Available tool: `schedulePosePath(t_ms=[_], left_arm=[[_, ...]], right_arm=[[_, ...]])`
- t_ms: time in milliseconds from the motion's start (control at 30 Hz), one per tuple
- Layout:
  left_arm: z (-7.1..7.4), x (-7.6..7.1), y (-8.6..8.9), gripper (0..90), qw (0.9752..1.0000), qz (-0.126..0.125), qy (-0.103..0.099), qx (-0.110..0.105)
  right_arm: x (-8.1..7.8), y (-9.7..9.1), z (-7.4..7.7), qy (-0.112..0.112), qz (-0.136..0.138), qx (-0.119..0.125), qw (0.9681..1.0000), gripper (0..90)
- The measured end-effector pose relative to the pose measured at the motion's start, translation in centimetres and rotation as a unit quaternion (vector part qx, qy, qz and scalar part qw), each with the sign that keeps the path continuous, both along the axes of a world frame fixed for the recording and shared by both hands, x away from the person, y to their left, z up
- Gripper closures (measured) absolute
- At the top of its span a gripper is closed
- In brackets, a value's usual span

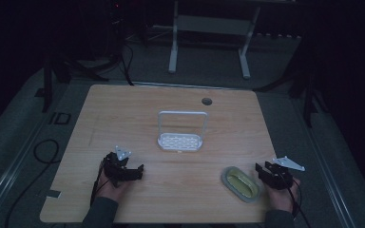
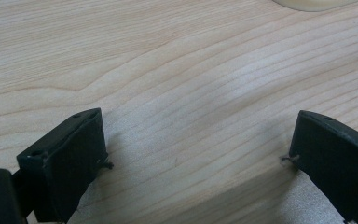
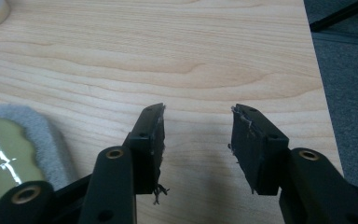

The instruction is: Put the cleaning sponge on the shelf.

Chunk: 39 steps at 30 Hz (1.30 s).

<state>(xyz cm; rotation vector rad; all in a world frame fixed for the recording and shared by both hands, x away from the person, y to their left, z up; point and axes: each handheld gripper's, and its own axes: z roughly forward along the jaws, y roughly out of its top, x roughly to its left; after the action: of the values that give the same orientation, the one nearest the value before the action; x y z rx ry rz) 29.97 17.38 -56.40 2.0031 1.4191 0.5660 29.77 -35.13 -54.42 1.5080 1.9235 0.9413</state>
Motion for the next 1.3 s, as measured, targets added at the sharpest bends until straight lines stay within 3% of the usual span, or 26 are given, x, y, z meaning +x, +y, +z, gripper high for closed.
schedulePosePath(t_ms=[167, 533, 733, 933, 1167, 1300], left_arm=[[0.0, 0.0, 0.0, 3.7, 1.0000, 0.000, 0.000, 0.000], [0.0, -0.1, 0.0, 3.8, 1.0000, 0.000, -0.001, -0.001], [0.0, -0.1, 0.0, 3.8, 1.0000, 0.000, -0.001, -0.001], [0.0, -0.1, 0.0, 3.8, 1.0000, 0.000, -0.001, -0.001], [0.0, -0.1, 0.0, 3.8, 1.0000, 0.000, -0.001, -0.001], [0.0, -0.1, 0.0, 3.9, 1.0000, 0.000, -0.001, -0.001]], right_arm=[[-0.4, 0.3, 1.5, -0.011, 0.014, 0.011, 0.9998, 58.3], [-2.5, 1.9, 4.8, -0.018, 0.076, -0.033, 0.9964, 63.4], [-3.6, 2.2, 5.7, -0.017, 0.095, -0.037, 0.9947, 63.7], [-4.7, 2.1, 6.8, -0.006, 0.109, -0.030, 0.9935, 61.9], [-4.7, 2.3, 7.0, 0.031, 0.137, -0.009, 0.9900, 62.5], [-4.6, 2.6, 7.2, 0.042, 0.151, -0.019, 0.9875, 62.3]])
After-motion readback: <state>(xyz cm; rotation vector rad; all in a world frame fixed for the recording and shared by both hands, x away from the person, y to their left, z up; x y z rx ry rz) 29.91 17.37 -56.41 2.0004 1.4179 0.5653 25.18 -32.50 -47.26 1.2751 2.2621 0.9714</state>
